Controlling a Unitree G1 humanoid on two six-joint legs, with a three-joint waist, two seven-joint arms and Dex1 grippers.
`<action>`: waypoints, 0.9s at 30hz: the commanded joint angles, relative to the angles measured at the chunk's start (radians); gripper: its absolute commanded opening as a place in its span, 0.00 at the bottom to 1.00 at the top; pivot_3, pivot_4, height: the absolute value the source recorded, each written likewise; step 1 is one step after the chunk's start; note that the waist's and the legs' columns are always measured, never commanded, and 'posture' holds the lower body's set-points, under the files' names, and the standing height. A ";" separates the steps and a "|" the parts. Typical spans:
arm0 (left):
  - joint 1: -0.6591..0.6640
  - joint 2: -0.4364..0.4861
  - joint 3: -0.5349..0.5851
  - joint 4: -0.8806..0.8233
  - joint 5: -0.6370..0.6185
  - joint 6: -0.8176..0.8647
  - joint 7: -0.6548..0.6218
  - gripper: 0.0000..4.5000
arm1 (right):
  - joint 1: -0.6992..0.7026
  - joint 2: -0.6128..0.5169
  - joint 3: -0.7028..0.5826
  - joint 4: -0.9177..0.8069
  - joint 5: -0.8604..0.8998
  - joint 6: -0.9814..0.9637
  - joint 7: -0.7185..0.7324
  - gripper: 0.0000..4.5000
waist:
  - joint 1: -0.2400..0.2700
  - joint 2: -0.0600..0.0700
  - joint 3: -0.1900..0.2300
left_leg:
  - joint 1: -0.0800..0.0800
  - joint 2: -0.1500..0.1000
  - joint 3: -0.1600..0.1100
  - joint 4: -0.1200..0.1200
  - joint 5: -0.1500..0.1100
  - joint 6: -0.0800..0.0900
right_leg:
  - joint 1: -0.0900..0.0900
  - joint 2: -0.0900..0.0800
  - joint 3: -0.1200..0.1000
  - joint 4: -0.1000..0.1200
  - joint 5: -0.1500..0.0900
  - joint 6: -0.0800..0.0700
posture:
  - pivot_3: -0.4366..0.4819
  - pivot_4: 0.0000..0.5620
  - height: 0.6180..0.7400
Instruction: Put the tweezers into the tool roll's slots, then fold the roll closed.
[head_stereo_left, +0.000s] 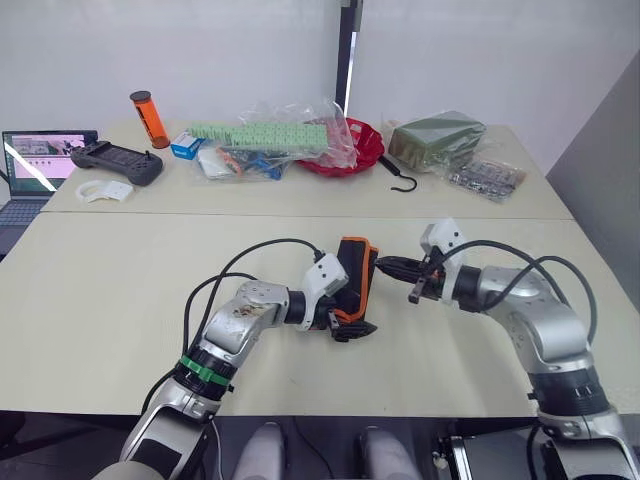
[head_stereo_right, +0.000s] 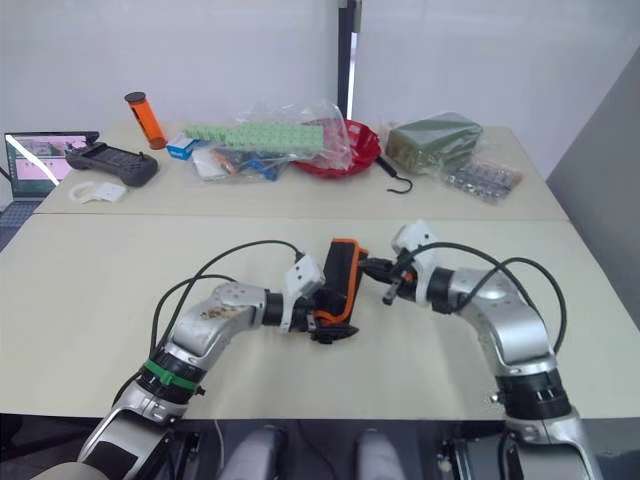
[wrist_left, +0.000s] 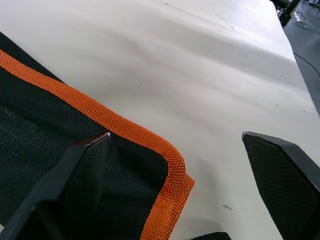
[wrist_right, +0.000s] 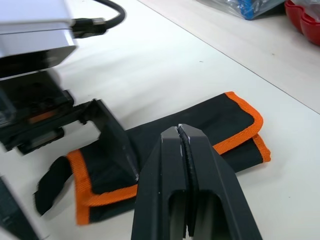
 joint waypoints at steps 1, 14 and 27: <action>0.058 0.025 -0.025 0.045 -0.008 0.077 -0.018 0.73 | -0.068 0.030 0.046 0.078 -0.070 -0.069 -0.030 0.00 | -0.003 0.000 0.000 | 0.000 0.000 0.000 -0.001 0.000 0.000 | -0.001 0.000 0.000 0.000 0.000 0.000 | 0.48 0.27 1.00; 0.084 0.037 -0.014 0.032 -0.029 0.094 -0.017 0.01 | -0.179 0.151 0.144 0.372 -0.181 -0.242 0.007 0.00 | -0.012 0.000 0.000 | -0.009 0.000 0.000 -0.009 0.000 0.001 | -0.014 0.000 0.000 0.002 0.004 -0.008 | 0.48 0.27 1.00; 0.110 0.061 0.126 -0.094 -0.130 0.086 -0.002 0.01 | -0.148 0.200 0.210 0.605 -0.303 -0.384 -0.007 0.00 | -0.033 0.001 -0.001 | -0.005 0.001 0.000 -0.009 -0.001 0.001 | -0.011 0.001 0.000 0.002 0.004 -0.008 | 0.48 0.27 1.00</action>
